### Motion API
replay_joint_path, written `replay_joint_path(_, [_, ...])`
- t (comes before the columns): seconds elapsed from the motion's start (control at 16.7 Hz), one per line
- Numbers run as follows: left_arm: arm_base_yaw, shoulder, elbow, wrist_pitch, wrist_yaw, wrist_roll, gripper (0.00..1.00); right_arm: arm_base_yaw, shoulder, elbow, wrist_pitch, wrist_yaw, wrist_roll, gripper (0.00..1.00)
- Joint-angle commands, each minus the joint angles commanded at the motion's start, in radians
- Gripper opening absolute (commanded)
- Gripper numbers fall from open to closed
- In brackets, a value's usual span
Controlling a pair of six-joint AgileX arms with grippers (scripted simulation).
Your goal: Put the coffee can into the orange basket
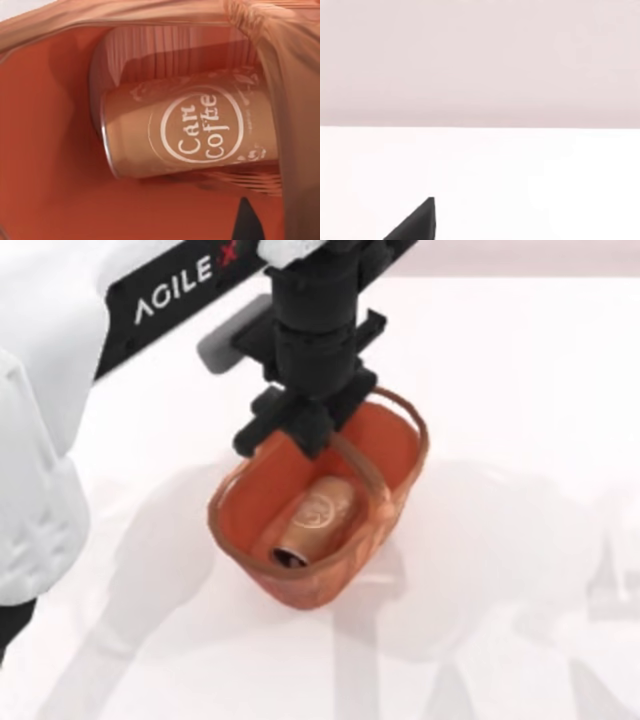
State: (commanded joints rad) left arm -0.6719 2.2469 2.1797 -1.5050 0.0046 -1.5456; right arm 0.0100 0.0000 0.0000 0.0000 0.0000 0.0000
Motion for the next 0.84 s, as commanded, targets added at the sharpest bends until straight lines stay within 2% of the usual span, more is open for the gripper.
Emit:
replay_joint_path(0.36, [0.004, 0.005, 0.018, -0.018, 0.001, 0.004, 0.0, 0.0, 0.0, 0.0, 0.0, 0.0, 0.0, 1.0])
replay_joint_path(0.66, [0.045, 0.019, 0.198, -0.181, 0.001, 0.028, 0.0, 0.0, 0.0, 0.0, 0.0, 0.0, 0.0, 1.0])
replay_joint_path(0.84, [0.057, 0.019, 0.237, -0.219, 0.0, 0.037, 0.0, 0.0, 0.0, 0.0, 0.0, 0.0, 0.0, 1.0])
